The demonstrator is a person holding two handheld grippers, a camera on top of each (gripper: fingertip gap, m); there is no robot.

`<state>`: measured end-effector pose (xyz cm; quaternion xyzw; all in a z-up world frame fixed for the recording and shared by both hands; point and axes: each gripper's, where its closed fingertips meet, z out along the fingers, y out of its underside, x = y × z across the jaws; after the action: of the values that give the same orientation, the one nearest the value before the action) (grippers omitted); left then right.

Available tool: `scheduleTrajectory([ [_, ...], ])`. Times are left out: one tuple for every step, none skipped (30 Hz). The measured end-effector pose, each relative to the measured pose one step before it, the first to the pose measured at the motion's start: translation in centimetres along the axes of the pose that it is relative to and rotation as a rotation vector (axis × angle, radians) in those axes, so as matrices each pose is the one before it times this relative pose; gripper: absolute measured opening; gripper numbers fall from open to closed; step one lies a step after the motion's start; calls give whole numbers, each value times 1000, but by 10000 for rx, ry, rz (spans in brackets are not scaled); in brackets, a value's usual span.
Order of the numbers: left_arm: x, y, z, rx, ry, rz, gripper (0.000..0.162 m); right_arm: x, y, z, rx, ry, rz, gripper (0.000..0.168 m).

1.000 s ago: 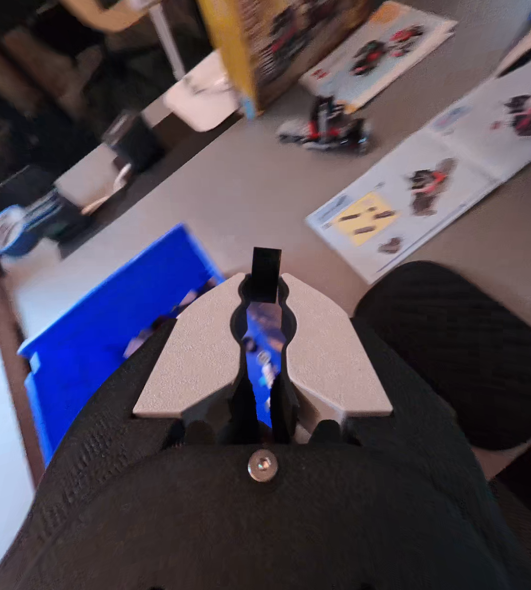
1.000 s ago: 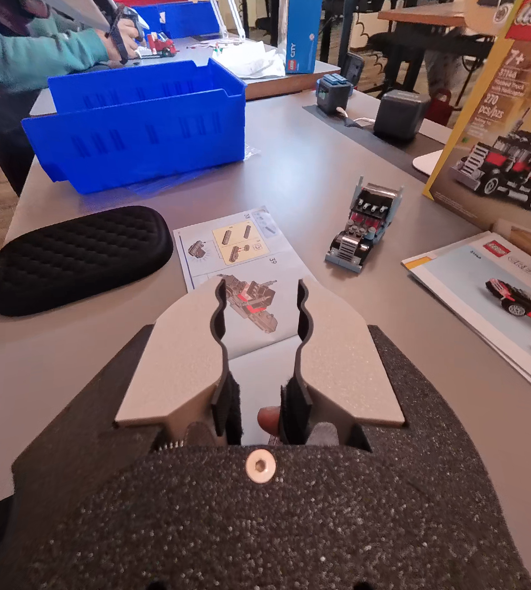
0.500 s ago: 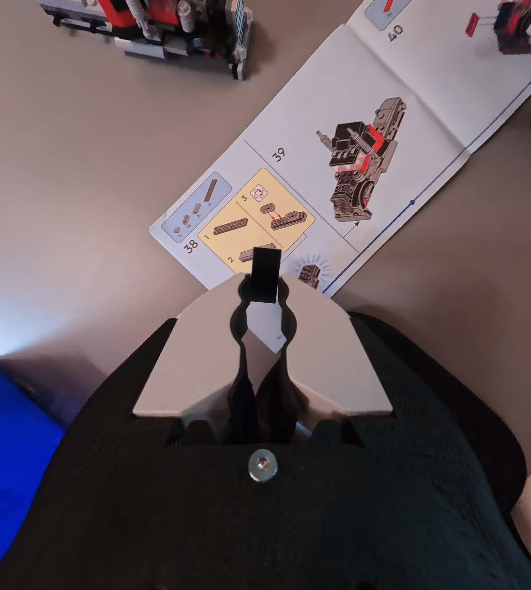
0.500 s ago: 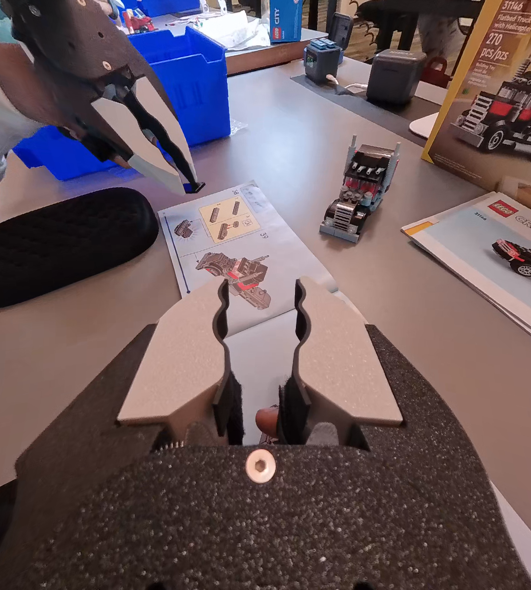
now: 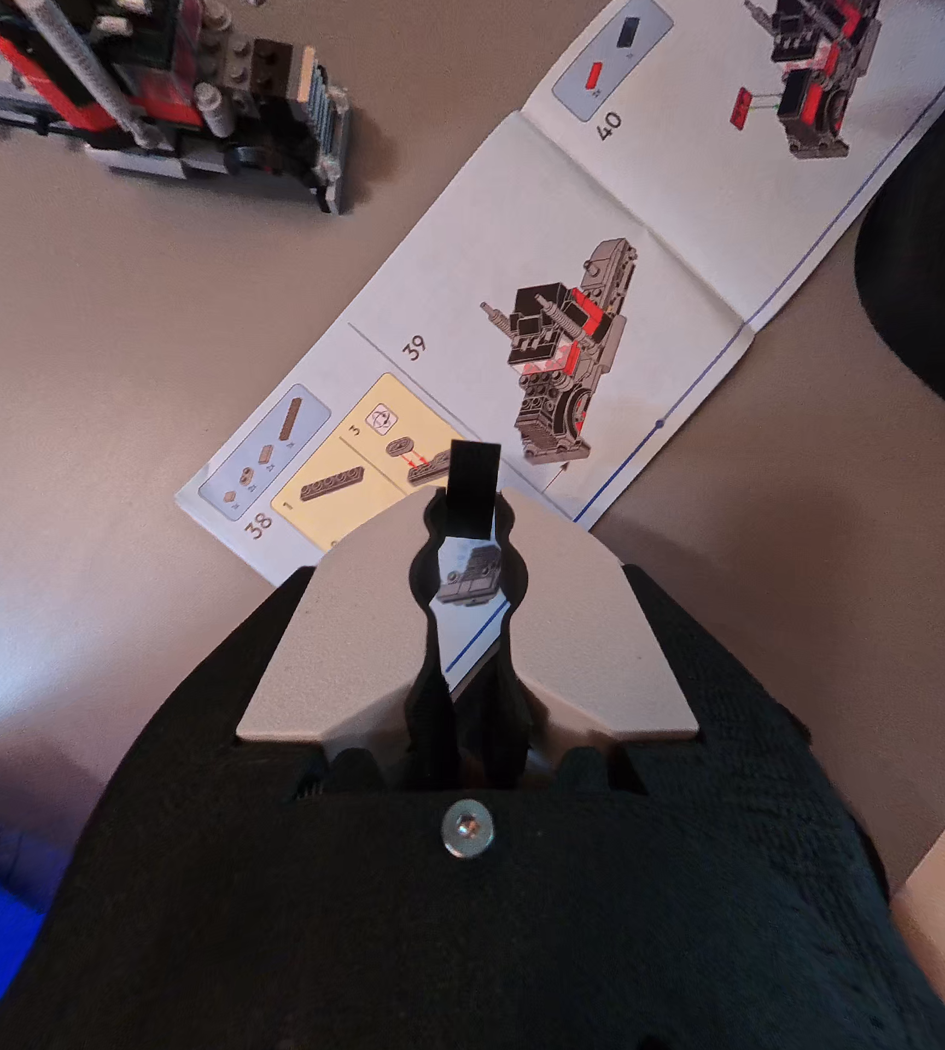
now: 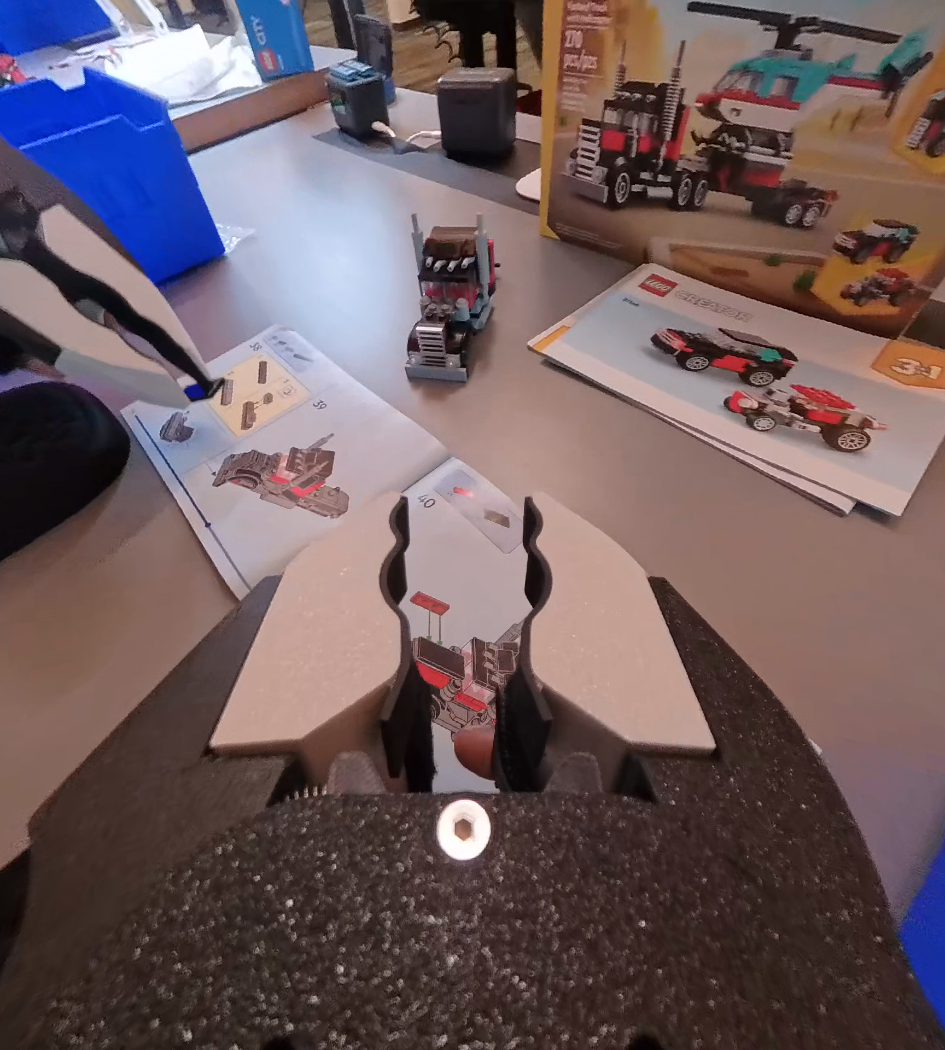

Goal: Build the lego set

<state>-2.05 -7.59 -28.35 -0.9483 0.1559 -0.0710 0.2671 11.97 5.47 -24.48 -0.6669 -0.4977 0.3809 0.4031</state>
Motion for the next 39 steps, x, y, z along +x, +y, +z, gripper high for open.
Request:
scheduleTrajectory([
  [321, -211, 211, 28, 98, 1, 17, 206, -212, -36, 73, 97, 168, 39],
  [395, -296, 231, 52, 122, -8, 17, 206, -232, -37, 126, 98, 135, 40],
  [409, -350, 262, 54, 111, 10, 17, 215, -120, -33, 92, 81, 136, 40],
  [388, -352, 250, 40, 75, 24, 17, 321, 130, -49, -40, 135, 162, 39],
  [303, -338, 244, 29, 36, 25, 17, 314, 309, -49, -122, 114, 116, 39],
  [217, -255, 225, 8, 3, 18, 17, 211, 386, -7, -137, 34, 80, 38],
  [103, -153, 212, -21, -17, -4, 17, 122, 331, 18, -94, -14, 122, 38],
  [-13, -45, 195, -51, -48, -23, 17, 37, 152, -1, -3, -50, 141, 38],
  [-123, 80, 193, -89, -74, -29, 17, -3, -29, -48, 83, -67, 113, 38],
  [-138, 143, 172, -101, -51, -30, 17, 84, -150, -73, 96, 7, 92, 38],
  [-139, 142, 154, -69, -25, -38, 17, 104, -153, -70, 70, 64, -20, 38],
  [-166, 119, 118, -38, -48, -58, 17, 11, -186, -55, 109, 24, -39, 38],
  [-186, 102, 68, -23, -60, -59, 17, -42, -143, -38, 91, -3, -15, 38],
  [-115, 63, 35, -6, -31, -52, 17, -100, -109, -3, 80, -30, -17, 38],
  [-84, 3, 12, 11, -20, -61, 17, -130, -85, 15, 64, -53, -42, 38],
  [-82, -42, 17, 26, -33, -52, 17, -132, -95, 13, 74, -53, -34, 38],
  [-73, -52, 25, 34, -38, -29, 17, -111, -76, 16, 62, -68, -3, 38],
  [-46, -71, 2, 41, -28, -27, 17, -48, -46, 1, 21, -33, 19, 38],
  [-27, -71, -11, 45, -17, -43, 17, 51, -25, -18, 7, 30, -1, 38],
  [-39, -35, -21, 31, -17, -48, 17, 50, -6, -22, -6, 34, -23, 38],
  [-48, 21, -6, -2, -15, -40, 20, 24, 9, -15, -10, 23, -20, 38],
  [-21, 102, 30, -45, 8, -35, 22, -1, -9, -4, 2, 3, -9, 38],
  [-16, 107, 61, -54, 25, -39, 25, -34, -15, 8, 14, -20, -1, 38],
  [-30, 58, 41, -25, 18, -39, 28, -56, -39, 12, 25, -32, 5, 38],
  [-43, -20, -65, 22, -4, -22, 30, -58, -9, 20, 16, -30, -1, 38],
  [-92, -108, -297, 97, -48, -2, 32, -57, 30, 37, -2, -24, -24, 38],
  [-190, -266, -607, 222, -115, 4, 33, -61, 65, 41, -23, -26, -41, 38],
  [-294, -352, -934, 329, -129, 1, 33, -50, 96, 64, -40, -23, -57, 38],
  [-361, -369, -1226, 379, -85, -35, 34, -32, 111, 112, -52, -17, -57, 38],
  [-399, -383, -1507, 419, -34, -74, 34, -86, 163, 139, -92, -55, -51, 37],
  [-378, -435, -1726, 474, 18, -52, 34, -200, 239, 182, -139, -127, -36, 37],
  [-291, -453, -1947, 489, 62, -12, 34, -257, 339, 234, -202, -152, -41, 37],
  [-180, -484, -2180, 508, 72, 25, 34, -335, 448, 319, -266, -191, -69, 37],
  [-179, -491, -2362, 513, 11, 51, 34, -434, 488, 388, -318, -267, -47, 38],
  [-429, -326, -2490, 400, -165, 83, 34, -413, 500, 384, -362, -259, -36, 38],
  [-914, -5, -2606, 203, -436, 107, 34, -309, 470, 357, -360, -170, -81, 38],
  [-1548, 357, -2646, 31, -726, 84, 35, -191, 361, 248, -298, -79, -147, 39],
  [-2145, 679, -2574, -87, -946, 31, 34, -130, 190, 148, -161, -13, -182, 39],
  [-2556, 974, -2258, -162, -989, -29, 34, -71, 21, 51, -26, 21, -154, 39],
])
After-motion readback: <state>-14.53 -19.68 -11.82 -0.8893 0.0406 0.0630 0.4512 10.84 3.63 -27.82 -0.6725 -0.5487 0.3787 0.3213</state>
